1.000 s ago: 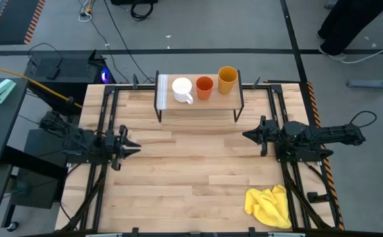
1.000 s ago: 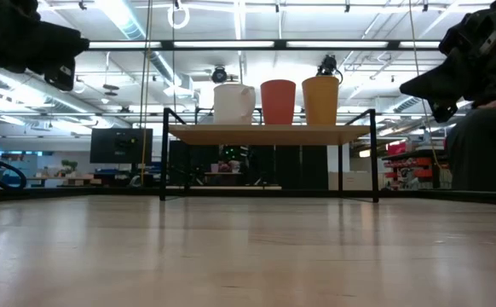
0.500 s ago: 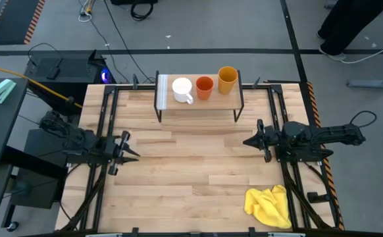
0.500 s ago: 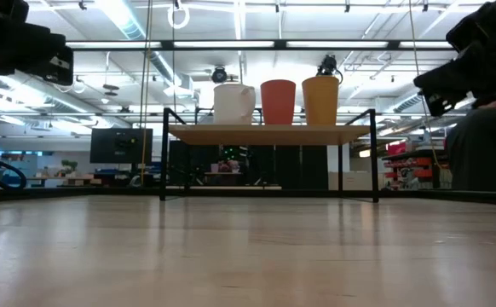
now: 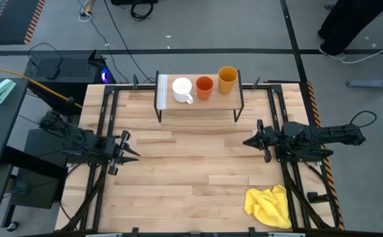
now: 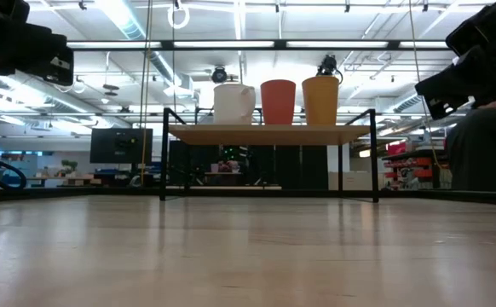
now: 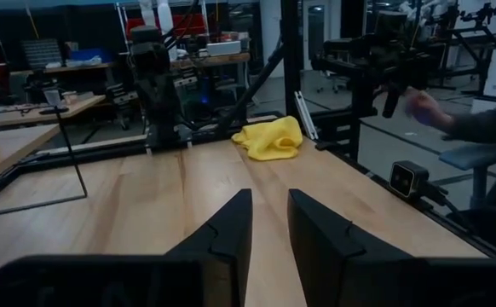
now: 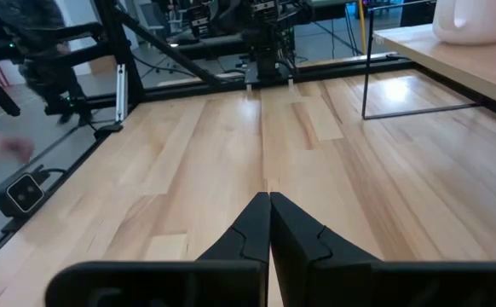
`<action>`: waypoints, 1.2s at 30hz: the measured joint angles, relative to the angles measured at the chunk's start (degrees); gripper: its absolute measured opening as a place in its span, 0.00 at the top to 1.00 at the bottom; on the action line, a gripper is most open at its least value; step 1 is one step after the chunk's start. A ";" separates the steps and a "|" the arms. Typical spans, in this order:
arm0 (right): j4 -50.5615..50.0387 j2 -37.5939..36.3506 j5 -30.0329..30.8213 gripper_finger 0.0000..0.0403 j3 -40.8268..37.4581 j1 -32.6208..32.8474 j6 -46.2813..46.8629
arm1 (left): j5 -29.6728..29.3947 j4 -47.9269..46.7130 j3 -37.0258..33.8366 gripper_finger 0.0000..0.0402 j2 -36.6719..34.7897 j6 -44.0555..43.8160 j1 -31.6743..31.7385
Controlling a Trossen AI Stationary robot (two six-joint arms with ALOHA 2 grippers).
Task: Stack small to large cups/mugs on shelf
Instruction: Return to Home Position
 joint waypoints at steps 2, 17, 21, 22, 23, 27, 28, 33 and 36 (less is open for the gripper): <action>0.00 0.00 0.00 0.96 0.00 0.00 0.00 | 0.00 0.04 -0.02 0.79 0.00 -0.02 -0.01; 0.07 0.00 0.00 0.96 0.00 0.00 0.02 | 0.00 0.29 -0.07 0.79 0.00 -0.08 -0.02; 0.07 0.00 0.00 0.96 0.00 0.00 0.02 | 0.00 0.31 -0.07 0.80 0.00 -0.09 -0.01; 0.07 0.00 0.00 0.96 0.00 0.00 0.02 | 0.00 0.31 -0.07 0.80 0.00 -0.10 -0.02; 0.07 0.00 0.00 0.96 0.00 0.00 0.02 | 0.00 0.31 -0.07 0.80 0.00 -0.09 -0.02; 0.07 0.00 0.00 0.96 0.00 0.00 0.02 | 0.00 0.33 -0.07 0.80 0.00 -0.11 0.00; 0.07 0.00 0.00 0.96 0.00 0.00 0.02 | 0.00 0.33 -0.07 0.79 0.00 -0.11 0.00; 0.09 0.02 0.00 0.96 0.00 0.00 0.04 | 0.02 0.34 -0.07 0.79 0.00 -0.11 -0.02; 0.07 0.02 0.00 0.96 0.00 0.00 0.02 | 0.02 0.37 -0.07 0.80 0.00 -0.11 -0.02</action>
